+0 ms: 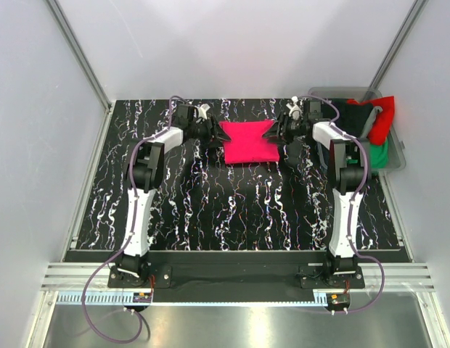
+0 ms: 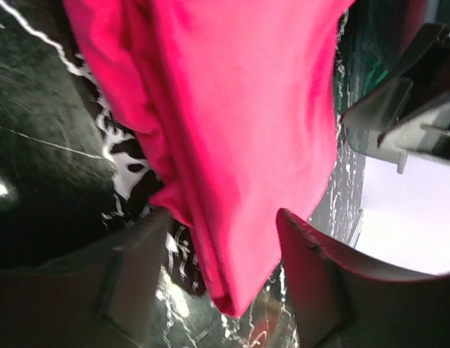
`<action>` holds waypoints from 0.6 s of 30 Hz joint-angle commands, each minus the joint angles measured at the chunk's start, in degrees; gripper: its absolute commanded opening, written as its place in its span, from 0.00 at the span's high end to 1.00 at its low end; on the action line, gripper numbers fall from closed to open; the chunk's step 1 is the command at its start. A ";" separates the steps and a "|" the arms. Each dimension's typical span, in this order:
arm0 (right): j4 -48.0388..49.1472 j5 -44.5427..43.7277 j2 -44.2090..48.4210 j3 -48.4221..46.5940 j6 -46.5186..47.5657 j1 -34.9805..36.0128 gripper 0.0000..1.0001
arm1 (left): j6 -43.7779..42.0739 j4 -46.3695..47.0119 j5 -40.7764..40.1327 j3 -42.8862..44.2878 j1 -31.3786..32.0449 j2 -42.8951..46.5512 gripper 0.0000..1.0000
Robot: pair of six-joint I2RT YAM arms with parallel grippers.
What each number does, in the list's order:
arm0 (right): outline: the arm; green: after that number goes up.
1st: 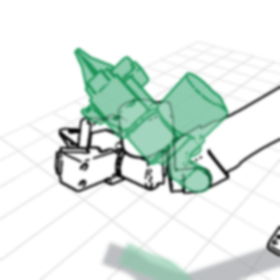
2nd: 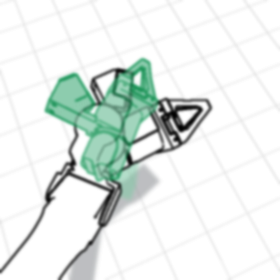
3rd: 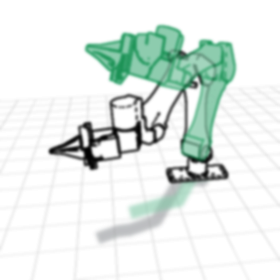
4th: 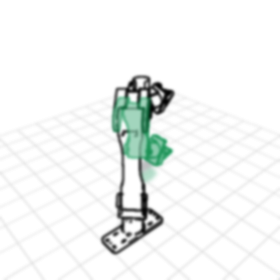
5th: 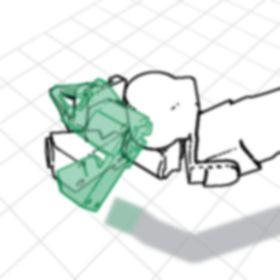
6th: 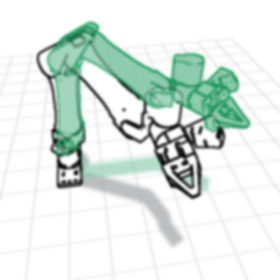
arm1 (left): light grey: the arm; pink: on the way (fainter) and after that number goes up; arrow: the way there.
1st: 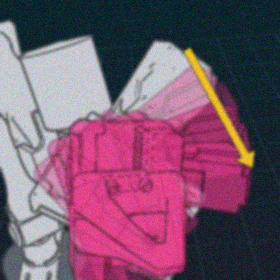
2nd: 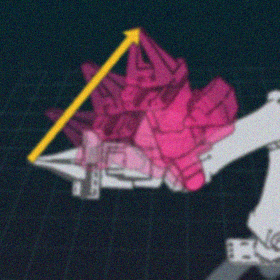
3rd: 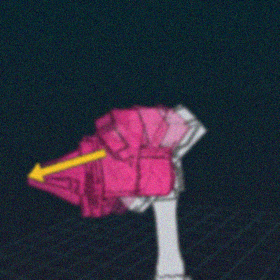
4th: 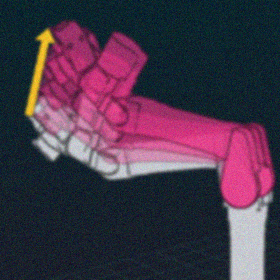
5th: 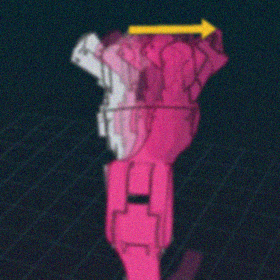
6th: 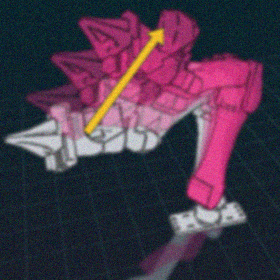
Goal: Fold and stack the t-shirts
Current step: Neatly place the folded tshirt to the corner
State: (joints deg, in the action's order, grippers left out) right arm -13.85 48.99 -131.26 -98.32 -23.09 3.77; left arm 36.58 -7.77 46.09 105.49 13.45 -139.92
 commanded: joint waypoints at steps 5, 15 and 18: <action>-1.27 -0.30 -0.75 -3.02 2.08 2.21 0.47 | 3.32 4.43 0.94 2.61 0.70 -3.61 0.56; -7.42 0.40 8.03 -0.65 8.68 -1.13 0.48 | -10.89 -6.34 -0.29 2.88 -0.09 2.43 1.00; -9.44 1.10 10.58 0.15 10.17 -3.42 0.48 | -21.00 -15.24 -3.54 2.09 -2.28 6.65 1.00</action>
State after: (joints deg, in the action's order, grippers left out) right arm -21.12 49.08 -127.90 -98.26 -16.10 3.16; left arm 28.42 -12.91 45.76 107.13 13.50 -141.45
